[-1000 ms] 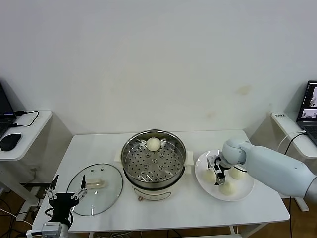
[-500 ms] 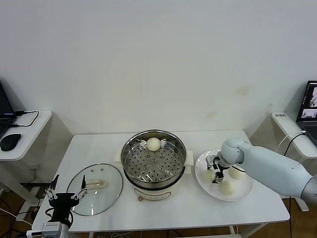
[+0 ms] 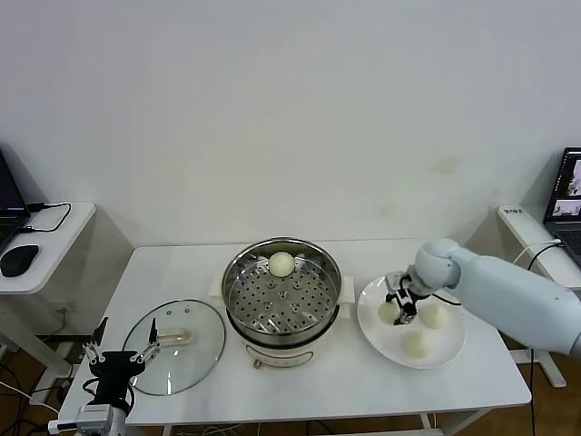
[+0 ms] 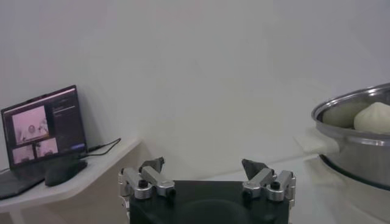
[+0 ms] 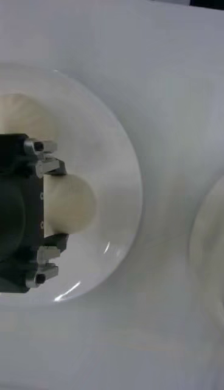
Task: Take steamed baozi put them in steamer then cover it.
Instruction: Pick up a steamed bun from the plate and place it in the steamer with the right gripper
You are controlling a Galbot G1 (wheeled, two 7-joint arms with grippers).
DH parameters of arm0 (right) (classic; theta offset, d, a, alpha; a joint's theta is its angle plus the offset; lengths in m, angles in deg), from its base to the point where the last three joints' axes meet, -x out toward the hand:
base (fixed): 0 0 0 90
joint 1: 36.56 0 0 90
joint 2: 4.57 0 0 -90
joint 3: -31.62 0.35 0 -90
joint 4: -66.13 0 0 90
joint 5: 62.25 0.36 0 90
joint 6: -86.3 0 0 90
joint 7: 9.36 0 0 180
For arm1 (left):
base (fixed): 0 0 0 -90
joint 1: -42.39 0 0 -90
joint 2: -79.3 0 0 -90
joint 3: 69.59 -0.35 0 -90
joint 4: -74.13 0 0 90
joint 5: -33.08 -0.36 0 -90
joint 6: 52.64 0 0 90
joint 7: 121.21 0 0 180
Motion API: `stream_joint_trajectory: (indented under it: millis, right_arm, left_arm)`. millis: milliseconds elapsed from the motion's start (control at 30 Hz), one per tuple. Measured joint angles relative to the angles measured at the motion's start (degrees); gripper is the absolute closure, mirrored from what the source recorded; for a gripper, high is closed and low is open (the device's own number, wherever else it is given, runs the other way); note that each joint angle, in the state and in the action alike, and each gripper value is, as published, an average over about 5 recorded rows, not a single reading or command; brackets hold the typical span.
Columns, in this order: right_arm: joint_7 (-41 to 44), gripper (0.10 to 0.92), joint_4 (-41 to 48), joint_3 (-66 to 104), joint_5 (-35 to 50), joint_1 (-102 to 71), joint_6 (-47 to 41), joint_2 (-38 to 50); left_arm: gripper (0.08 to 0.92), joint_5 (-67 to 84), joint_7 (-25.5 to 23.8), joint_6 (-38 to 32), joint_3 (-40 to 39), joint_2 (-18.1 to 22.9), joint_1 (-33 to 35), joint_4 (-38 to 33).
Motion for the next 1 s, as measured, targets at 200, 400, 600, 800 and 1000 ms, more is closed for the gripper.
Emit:
stream_joint_trajectory:
  millis: [200,400,600,800,1000]
  right_arm:
    - [-0.6,0.431,-3.5,-3.7,5.2,8.5,-2.1,1.1]
    - [-2.3,0.423,-6.1,-8.4,12.3,17.9,-5.1,-1.1]
    - [-4.7,0.415,-6.6,-11.2,19.6,23.2,-8.7,-6.7]
    - [-7.4,0.414,-5.8,-12.5,26.2,24.8,-12.5,-14.3]
    - [-9.9,0.414,-3.9,-13.5,30.1,23.9,-15.9,-21.8]
  left_arm:
    - [0.177,-0.2,0.1,0.0,-0.2,-0.1,-0.4,0.4]
    - [0.177,-0.2,0.1,0.0,-0.3,-0.3,-0.3,0.4]
    - [0.177,-0.2,0.1,-0.1,0.2,-0.3,-0.5,0.4]
    - [0.177,0.1,-0.1,0.0,1.0,-0.7,-0.5,0.3]
    - [0.177,0.3,-0.2,0.2,1.3,-0.7,-0.7,-0.1]
